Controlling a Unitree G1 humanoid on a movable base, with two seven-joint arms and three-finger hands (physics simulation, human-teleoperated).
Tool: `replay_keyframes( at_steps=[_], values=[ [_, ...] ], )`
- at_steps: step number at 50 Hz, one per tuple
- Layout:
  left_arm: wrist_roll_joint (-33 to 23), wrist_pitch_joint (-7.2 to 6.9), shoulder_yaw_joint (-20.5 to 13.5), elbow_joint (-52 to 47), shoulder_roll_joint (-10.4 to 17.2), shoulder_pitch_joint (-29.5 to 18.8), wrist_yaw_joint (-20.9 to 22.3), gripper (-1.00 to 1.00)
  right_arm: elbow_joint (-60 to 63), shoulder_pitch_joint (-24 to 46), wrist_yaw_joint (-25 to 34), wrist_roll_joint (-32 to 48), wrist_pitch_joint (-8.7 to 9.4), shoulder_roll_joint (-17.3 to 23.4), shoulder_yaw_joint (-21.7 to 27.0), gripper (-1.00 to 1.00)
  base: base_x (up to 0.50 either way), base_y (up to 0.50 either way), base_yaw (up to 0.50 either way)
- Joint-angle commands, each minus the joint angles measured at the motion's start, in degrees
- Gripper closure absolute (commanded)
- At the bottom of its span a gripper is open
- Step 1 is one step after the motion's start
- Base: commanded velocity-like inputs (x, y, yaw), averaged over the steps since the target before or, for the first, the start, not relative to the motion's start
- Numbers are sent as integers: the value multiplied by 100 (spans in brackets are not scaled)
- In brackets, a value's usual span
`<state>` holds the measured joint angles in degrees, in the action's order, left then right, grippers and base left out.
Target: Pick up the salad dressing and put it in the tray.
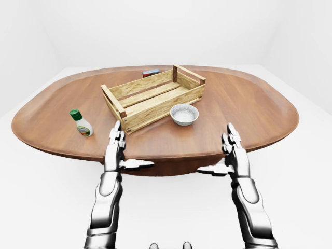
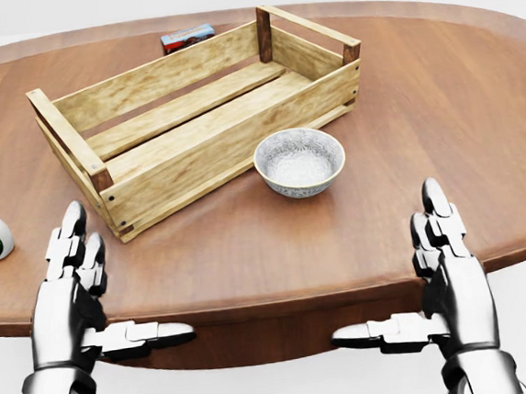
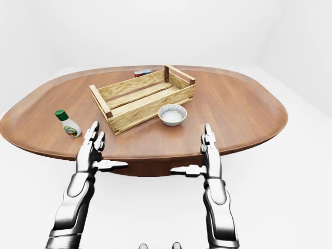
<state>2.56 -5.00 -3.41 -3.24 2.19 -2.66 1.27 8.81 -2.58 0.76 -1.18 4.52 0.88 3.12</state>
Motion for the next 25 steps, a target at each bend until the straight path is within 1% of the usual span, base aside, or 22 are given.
replay_keyframes(
  at_steps=[1, 2, 3, 5, 6, 7, 8, 9, 10, 11, 12, 13, 14, 15, 16, 17, 18, 19, 22, 23, 25],
  values=[
    [868, 0, -1243, -274, 952, -1496, -9, -100, 3381, -1117, 510, -595, 48, 69, 1919, -100, 0, 0, 0],
    [977, 0, -1349, -15, 1124, -1735, -67, -100, 3607, -1210, 669, -691, 48, -4, 2345, -100, 0, 0, 0],
    [1118, 0, -1500, 433, 1377, -2083, -120, -100, 3882, -1339, 857, -999, 48, -107, 3056, -100, 0, 0, 0],
    [1328, 0, -1637, 1187, 1751, -2536, -228, -100, 4144, -1446, 1274, -1430, 48, -234, 4094, -100, 0, 0, 0],
    [1348, 0, -1719, 1814, 1982, -2853, -326, -100, 4272, -1514, 1458, -1767, 48, -238, 4835, -100, 0, 0, 0],
    [1363, 0, -1703, 2314, 2168, -3062, -336, -100, 4358, -1525, 1620, -2101, 48, -224, 5420, -100, 0, 0, 0],
    [1405, 0, -1726, 2888, 2388, -3341, -354, -100, 4427, -1593, 1763, -2560, 48, -132, 6172, -100, 0, 0, 0],
    [1381, 0, -1761, 3617, 2639, -3676, -419, -100, 4421, -1719, 1905, -3155, 48, 52, 7075, -100, 0, 0, 0],
    [1419, 0, -1739, 4065, 2848, -3882, -385, -100, 4375, -1813, 2045, -3460, 48, 182, 7669, -100, 0, 0, 0],
    [1439, 183, -1721, 4379, 2975, -4024, -444, -100, 4334, -1849, 2142, -3644, 48, 260, 8042, -100, 0, 0, 0],
    [1479, 237, -1676, 4459, 3006, -4049, -453, -100, 4339, -1813, 2185, -3643, 48, 268, 8109, -100, 0, 0, 0],
    [1523, 348, -1724, 4854, 3237, -4292, -486, -100, 4183, -1956, 2301, -3922, 48, 404, 8676, -100, 0, 0, 0],
    [1572, 413, -1709, 5074, 3354, -4417, -504, -100, 4089, -1994, 2397, -3969, 48, 460, 8688, -100, 0, 0, 0],
    [1599, 532, -1719, 5357, 3531, -4582, -520, -100, 3936, -2061, 2550, -3994, 48, 528, 8688, -100, 0, 0, 0],
    [1629, 583, -1681, 5444, 3560, -4616, -519, -100, 3925, -2037, 2593, -3979, 48, 537, 8688, -100, 0, 0, 0],
    [1638, 672, -1653, 5574, 3624, -4678, -549, -100, 3862, -2030, 2647, -3984, 48, 560, 8688, -100, 0, 0, 0],
    [1657, 743, -1667, 5808, 3761, -4826, -584, -100, 3823, -2058, 2684, -4019, 48, 606, 8688, -100, 0, 0, 0],
    [1681, 805, -1656, 5949, 3831, -4906, -605, -100, 3845, -2051, 2681, -4022, 48, 629, 8688, -100, 0, 0, 0],
    [1755, 921, -1636, 6279, 4018, -5086, -665, -100, 3924, -1993, 2689, -3898, 48, 660, 8688, -100, 0, 0, 0],
    [1767, 991, -1650, 6421, 4115, -5163, -706, -100, 3914, -1955, 2703, -3778, 48, 664, 8688, -100, 0, 0, 0],
    [1825, 1000, -1656, 6578, 4227, -5253, -739, -100, 4002, -1916, 2640, -3893, 48, 728, 8688, -100, 0, 0, 0]
  ],
)
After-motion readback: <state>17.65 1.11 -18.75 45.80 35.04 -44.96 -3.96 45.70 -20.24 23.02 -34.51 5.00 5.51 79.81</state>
